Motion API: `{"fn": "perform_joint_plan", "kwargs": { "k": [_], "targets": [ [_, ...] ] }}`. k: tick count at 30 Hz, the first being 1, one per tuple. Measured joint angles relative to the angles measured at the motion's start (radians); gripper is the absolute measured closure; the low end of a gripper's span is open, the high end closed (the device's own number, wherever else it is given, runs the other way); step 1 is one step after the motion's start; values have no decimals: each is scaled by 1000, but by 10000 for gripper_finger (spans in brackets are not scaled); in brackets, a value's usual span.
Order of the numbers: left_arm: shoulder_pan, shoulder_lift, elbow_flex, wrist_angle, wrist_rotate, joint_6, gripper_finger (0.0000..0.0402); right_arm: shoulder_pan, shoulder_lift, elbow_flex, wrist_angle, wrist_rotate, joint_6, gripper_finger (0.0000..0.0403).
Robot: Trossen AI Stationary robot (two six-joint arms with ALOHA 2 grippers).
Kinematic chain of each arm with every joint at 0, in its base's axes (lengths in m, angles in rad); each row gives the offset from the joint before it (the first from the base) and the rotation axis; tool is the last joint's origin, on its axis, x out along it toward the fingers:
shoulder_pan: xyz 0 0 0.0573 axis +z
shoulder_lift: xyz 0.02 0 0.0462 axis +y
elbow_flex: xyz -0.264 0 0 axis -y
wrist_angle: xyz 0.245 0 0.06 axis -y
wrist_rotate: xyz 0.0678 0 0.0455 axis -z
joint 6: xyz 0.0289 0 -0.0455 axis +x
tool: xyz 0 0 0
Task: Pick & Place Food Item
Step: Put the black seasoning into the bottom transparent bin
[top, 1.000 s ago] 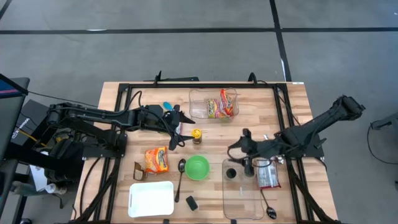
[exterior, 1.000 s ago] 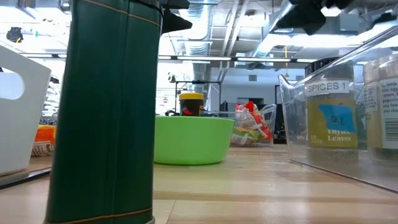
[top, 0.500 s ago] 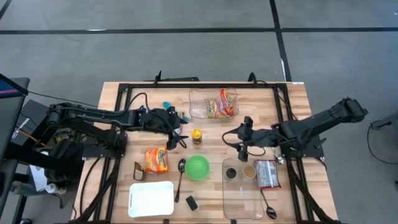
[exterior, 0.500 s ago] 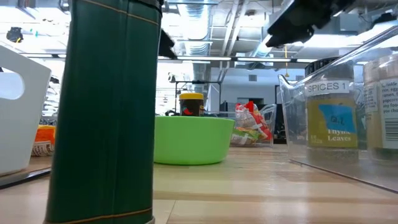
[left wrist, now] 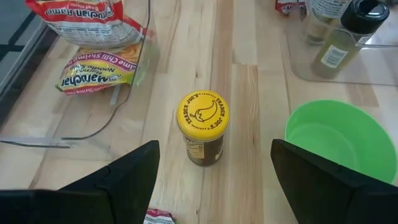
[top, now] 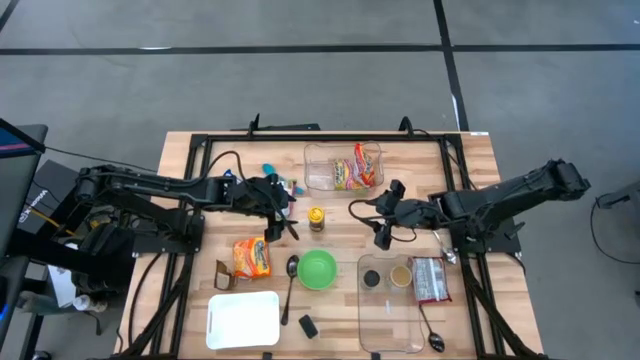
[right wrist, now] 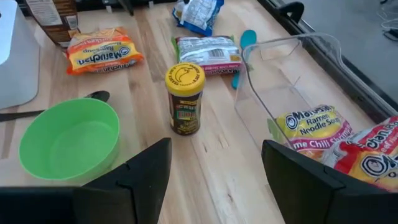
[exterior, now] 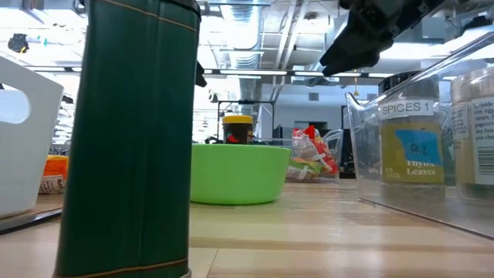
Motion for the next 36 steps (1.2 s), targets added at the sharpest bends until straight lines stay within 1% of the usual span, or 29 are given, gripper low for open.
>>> {"fn": "perform_joint_plan", "kwargs": {
  "k": [3, 5, 8, 12, 15, 19, 23, 26, 30, 33, 36],
  "targets": [
    [0, 0, -58, 42, 0, 0, 100, -3, 1, 0, -5, 0, 1, 159],
    [0, 0, -103, 98, 0, 0, 100, -3, 1, 0, -7, 0, 1, 159],
    [0, 0, -182, 202, 0, 0, 100, -3, 0, 0, -7, 0, 1, 159],
    [0, 0, -279, 395, 0, 3, 100, -3, 0, 0, -8, 0, 1, 159],
    [0, 0, -342, 510, 1, 3, 100, -3, 0, 0, -8, 0, 1, 159],
    [0, 0, -398, 607, 1, 3, 101, -2, -1, 0, -8, 0, 1, 159],
    [0, 0, -412, 630, -3, 3, 101, -2, -1, 0, -8, 1, 1, 159],
    [0, 0, -413, 642, -32, 3, 101, -2, -1, 0, -7, 1, 1, 159],
    [0, 28, -412, 684, -39, 27, 101, -2, -1, 0, 6, 3, 1, 159],
    [0, 91, -386, 691, -39, 30, 101, -2, -1, 0, 10, 4, 1, 159],
    [0, 180, -344, 689, -39, 33, 101, -2, -1, 0, 11, 4, 1, 159]
  ]
}}
